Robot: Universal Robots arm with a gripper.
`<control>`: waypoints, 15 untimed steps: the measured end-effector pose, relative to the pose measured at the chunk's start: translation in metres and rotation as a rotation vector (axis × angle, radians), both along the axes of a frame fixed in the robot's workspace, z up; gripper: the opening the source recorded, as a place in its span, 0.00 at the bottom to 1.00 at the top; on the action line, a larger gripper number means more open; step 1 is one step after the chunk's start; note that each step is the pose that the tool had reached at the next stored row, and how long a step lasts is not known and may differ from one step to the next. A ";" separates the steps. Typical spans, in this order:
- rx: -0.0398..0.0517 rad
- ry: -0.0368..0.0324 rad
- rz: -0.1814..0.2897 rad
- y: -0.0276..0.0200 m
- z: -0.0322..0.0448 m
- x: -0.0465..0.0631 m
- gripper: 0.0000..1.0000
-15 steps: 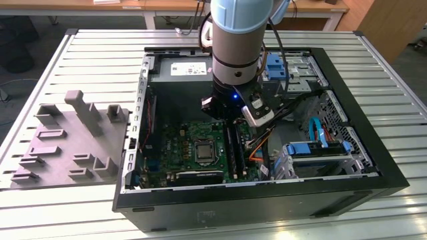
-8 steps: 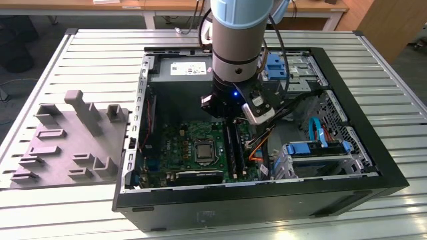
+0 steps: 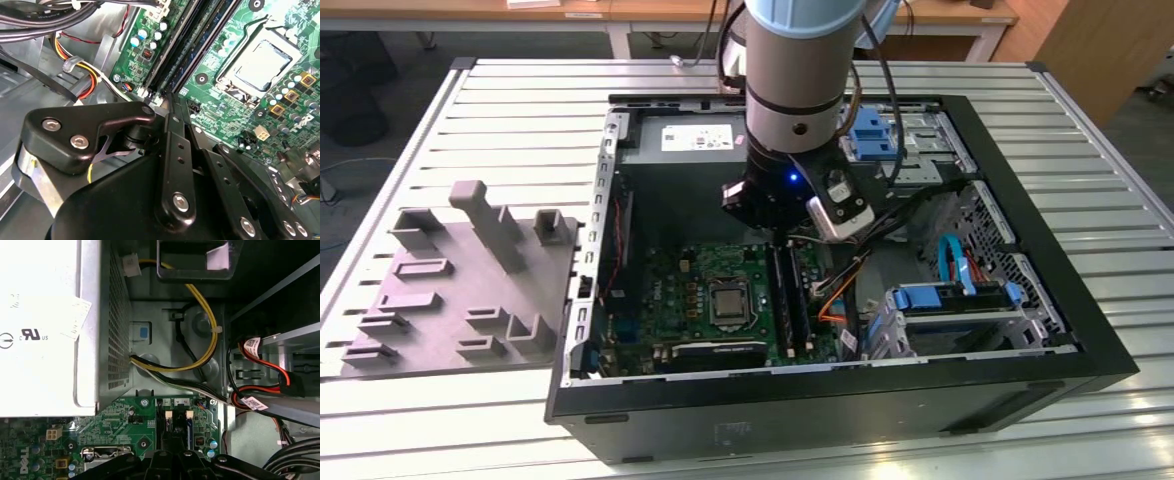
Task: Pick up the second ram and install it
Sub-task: 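Press down the second ram until it locks into place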
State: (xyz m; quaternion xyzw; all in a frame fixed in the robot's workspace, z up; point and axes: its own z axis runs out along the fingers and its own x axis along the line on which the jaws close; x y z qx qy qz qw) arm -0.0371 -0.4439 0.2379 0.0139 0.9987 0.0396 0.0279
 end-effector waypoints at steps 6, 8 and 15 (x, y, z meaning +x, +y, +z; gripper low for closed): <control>-0.0001 0.0001 0.000 -0.0082 0.0000 0.000 0.11; 0.0001 0.0000 0.000 -0.0124 0.0000 0.000 0.11; 0.0000 0.0001 0.000 -0.0247 -0.0001 0.000 0.11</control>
